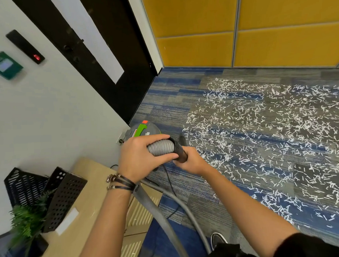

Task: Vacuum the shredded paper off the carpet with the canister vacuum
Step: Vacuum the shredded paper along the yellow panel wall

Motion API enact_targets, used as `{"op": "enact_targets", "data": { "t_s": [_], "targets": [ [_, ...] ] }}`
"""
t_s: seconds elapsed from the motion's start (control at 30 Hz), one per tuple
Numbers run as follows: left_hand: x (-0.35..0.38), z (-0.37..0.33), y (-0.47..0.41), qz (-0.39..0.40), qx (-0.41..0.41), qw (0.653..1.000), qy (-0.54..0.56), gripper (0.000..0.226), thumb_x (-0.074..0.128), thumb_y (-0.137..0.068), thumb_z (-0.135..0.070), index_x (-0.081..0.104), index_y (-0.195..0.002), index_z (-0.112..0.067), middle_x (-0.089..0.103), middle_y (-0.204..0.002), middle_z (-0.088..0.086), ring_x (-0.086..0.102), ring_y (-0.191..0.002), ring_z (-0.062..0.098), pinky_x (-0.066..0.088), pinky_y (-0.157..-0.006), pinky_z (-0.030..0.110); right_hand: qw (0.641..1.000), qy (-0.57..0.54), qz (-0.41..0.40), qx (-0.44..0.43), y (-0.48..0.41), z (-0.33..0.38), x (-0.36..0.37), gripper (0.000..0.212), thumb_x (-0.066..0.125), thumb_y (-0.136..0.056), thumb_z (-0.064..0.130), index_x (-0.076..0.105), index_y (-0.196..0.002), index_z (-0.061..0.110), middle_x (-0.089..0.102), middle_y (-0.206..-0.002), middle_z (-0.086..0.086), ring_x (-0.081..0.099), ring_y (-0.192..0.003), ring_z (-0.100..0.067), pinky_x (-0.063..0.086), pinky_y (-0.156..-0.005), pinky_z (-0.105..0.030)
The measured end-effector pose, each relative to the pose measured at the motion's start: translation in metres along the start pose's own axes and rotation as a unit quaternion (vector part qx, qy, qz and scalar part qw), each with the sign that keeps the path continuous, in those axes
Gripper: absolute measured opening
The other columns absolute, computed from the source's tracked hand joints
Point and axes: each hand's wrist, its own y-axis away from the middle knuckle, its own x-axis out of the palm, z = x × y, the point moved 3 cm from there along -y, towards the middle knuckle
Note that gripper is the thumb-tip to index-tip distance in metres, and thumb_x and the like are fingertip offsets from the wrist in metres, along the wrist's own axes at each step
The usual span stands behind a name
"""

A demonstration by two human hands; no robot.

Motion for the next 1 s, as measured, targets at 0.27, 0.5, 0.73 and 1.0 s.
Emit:
{"op": "enact_targets", "data": {
  "t_s": [0.27,0.5,0.73,1.0],
  "targets": [
    [0.025,0.024,0.022,0.012,-0.061,0.995,0.079,0.056,0.087,-0.060,-0.071,0.080,-0.109,-0.043,0.078,-0.101,-0.023,0.073,-0.097,-0.003,0.061,-0.092,0.031,0.995,0.070,0.051,0.052,0.009,-0.023,0.007,0.045,0.074,-0.076,-0.004,0.054,-0.067,0.036,0.055,-0.062,0.015,0.051,-0.055,0.003,0.037,-0.057,-0.020],
    [0.007,0.016,0.062,-0.005,-0.058,0.991,0.118,0.056,0.092,-0.057,-0.060,0.083,-0.106,-0.034,0.078,-0.099,-0.022,0.073,-0.095,-0.005,0.056,-0.089,0.015,0.995,0.072,0.057,0.042,0.047,-0.009,0.030,0.044,0.076,-0.074,-0.002,0.051,-0.067,0.033,0.051,-0.061,0.016,0.049,-0.052,0.005,0.033,-0.053,-0.014],
    [-0.008,-0.003,0.114,-0.011,-0.043,0.993,0.105,0.058,0.092,-0.055,-0.071,0.083,-0.103,-0.039,0.078,-0.096,-0.025,0.073,-0.093,-0.007,0.061,-0.089,0.027,0.995,0.062,0.067,0.042,0.103,0.004,0.049,0.041,0.075,-0.074,-0.003,0.051,-0.067,0.029,0.050,-0.061,0.015,0.043,-0.055,0.001,0.036,-0.056,-0.027],
    [-0.026,-0.016,0.184,-0.010,-0.022,0.995,0.098,0.053,0.088,-0.056,-0.072,0.082,-0.101,-0.045,0.076,-0.092,-0.032,0.071,-0.088,-0.011,0.057,-0.083,0.017,0.995,0.058,0.075,0.027,0.170,0.008,0.082,0.019,0.076,-0.073,0.009,0.057,-0.072,0.009,0.050,-0.064,0.009,0.041,-0.060,-0.007,0.037,-0.054,-0.039]
  ]
}}
